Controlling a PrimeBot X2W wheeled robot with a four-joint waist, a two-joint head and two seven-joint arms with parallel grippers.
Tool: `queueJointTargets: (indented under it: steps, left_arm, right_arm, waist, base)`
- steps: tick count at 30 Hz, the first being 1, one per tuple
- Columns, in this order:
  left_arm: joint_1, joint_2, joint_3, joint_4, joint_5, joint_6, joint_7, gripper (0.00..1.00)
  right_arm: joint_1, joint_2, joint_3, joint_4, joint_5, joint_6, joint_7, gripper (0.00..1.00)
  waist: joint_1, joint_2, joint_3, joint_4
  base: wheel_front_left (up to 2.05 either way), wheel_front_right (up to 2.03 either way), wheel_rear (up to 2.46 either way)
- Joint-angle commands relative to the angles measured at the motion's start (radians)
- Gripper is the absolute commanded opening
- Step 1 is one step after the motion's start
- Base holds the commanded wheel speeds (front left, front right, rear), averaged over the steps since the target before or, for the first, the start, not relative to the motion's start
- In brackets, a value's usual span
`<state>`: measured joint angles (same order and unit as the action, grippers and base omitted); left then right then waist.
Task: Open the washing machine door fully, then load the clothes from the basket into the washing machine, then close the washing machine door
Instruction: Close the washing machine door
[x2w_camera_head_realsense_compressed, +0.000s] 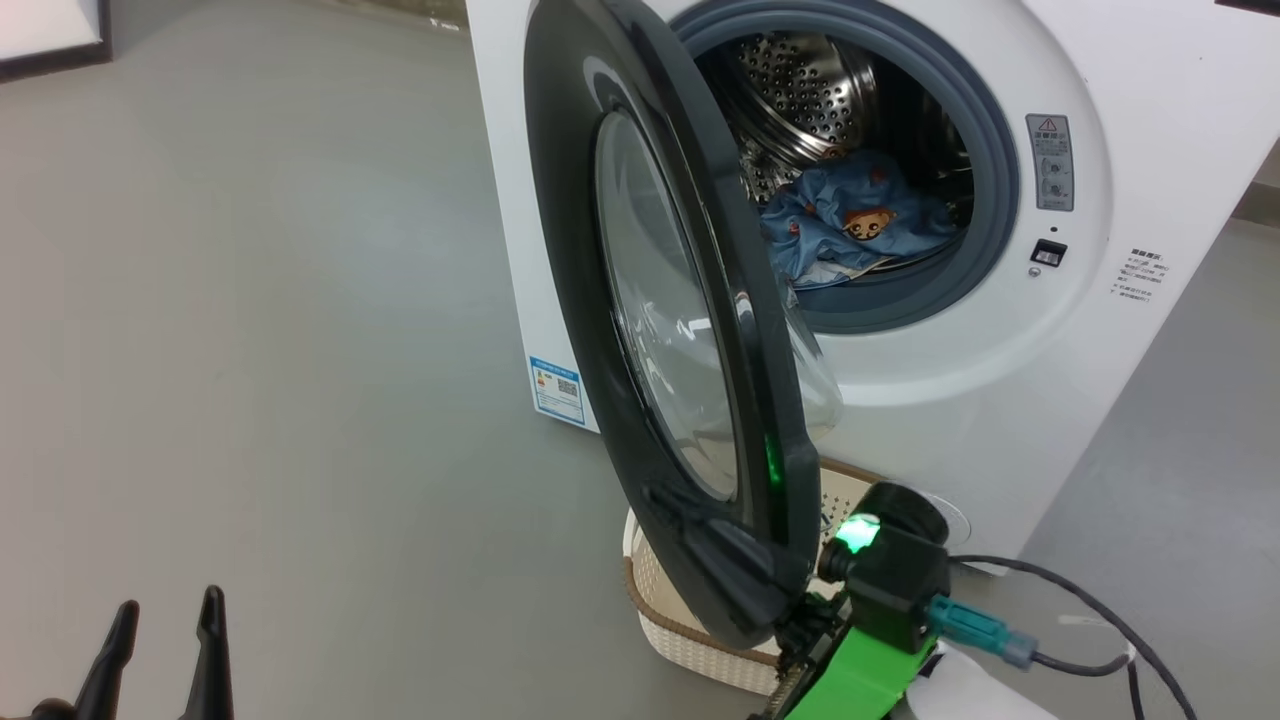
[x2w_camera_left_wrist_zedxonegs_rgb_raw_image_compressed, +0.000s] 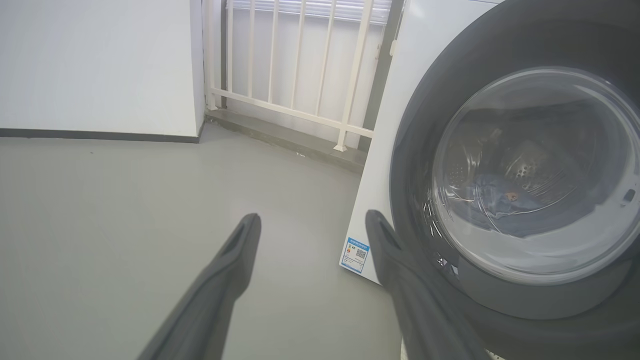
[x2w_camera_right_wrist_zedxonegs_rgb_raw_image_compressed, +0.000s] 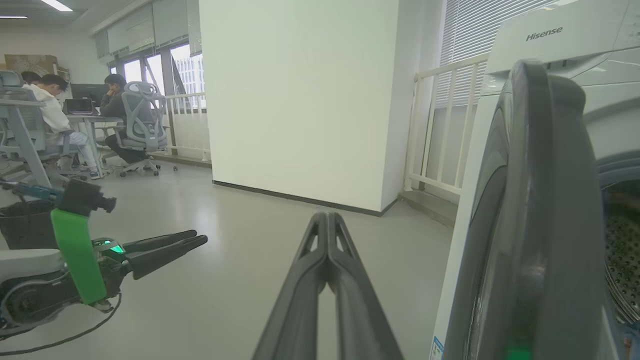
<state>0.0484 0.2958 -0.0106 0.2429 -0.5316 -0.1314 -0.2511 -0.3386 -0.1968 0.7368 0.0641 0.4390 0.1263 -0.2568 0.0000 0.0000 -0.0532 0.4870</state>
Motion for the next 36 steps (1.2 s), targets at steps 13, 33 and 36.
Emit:
queueJointTargets:
  steps: [13,33,36]
  left_arm:
    - [-0.029,0.024,0.019,-0.015,-0.015,0.001,-0.011,1.00]
    - [-0.033,0.029,0.020,-0.016,-0.019,0.001,-0.011,1.00]
    - [-0.035,0.032,0.014,-0.012,-0.020,0.001,-0.011,1.00]
  right_arm:
    - [-0.004,0.028,0.059,0.204,0.058,0.004,-0.005,0.00]
    - [0.002,-0.001,-0.102,0.336,0.037,0.004,-0.005,0.00]
    - [0.014,-0.014,-0.159,0.340,0.029,0.004,-0.005,0.00]
  waist:
    - [0.0000,0.0000,0.006,0.005]
    - [0.0000,0.0000,0.011,0.008]
    - [0.0000,0.0000,0.011,0.007]
  base:
    - [0.00,0.00,0.00]
    - [0.00,0.00,0.00]
    - [0.00,0.00,0.00]
